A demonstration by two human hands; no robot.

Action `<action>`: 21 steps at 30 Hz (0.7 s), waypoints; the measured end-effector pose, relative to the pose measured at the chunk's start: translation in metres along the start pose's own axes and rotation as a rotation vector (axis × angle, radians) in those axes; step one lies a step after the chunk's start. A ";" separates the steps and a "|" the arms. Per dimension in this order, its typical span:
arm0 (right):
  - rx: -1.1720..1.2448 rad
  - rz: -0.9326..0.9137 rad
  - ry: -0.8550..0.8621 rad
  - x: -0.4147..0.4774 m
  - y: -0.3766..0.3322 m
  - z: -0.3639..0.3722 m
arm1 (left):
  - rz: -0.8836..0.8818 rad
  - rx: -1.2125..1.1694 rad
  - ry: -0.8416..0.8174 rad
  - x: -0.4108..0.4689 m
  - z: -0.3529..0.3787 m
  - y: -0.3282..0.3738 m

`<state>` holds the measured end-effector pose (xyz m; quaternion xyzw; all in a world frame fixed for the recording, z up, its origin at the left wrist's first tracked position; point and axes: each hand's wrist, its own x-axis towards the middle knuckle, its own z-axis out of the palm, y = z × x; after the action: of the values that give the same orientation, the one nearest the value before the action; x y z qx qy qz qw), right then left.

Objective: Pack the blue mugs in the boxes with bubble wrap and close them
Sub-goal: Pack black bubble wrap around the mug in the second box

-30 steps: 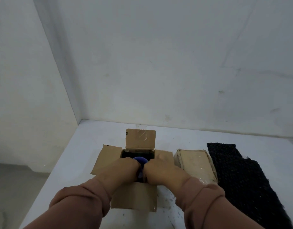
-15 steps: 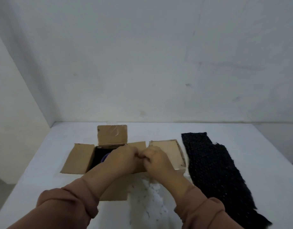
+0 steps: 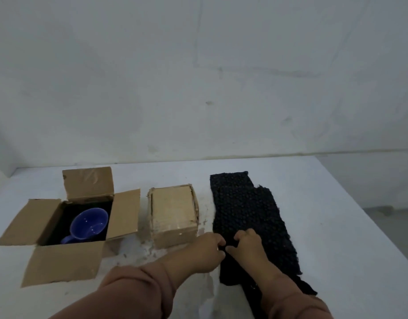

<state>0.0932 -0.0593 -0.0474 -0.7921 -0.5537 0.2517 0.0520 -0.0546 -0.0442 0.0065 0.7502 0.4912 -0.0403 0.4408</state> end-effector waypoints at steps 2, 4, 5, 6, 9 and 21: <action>-0.057 -0.058 0.041 0.002 0.005 0.004 | -0.096 -0.136 -0.010 0.013 0.008 0.002; -0.086 -0.096 0.075 0.005 0.009 0.006 | -0.173 -0.349 0.029 0.021 0.013 0.006; -0.098 -0.114 0.087 0.007 0.012 0.007 | -0.219 -0.435 0.062 0.027 0.015 0.007; -0.106 -0.122 0.089 0.009 0.014 0.007 | -0.273 -0.513 0.086 0.032 0.015 0.008; -0.137 -0.152 0.058 0.015 0.020 0.006 | -0.389 -0.641 0.142 0.045 0.013 0.015; 0.124 -0.250 0.035 0.021 0.039 -0.005 | -0.218 -0.410 0.260 0.075 0.021 0.037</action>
<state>0.1345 -0.0542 -0.0643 -0.7165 -0.6304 0.2631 0.1414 0.0205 -0.0108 -0.0197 0.5866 0.6197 0.1097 0.5098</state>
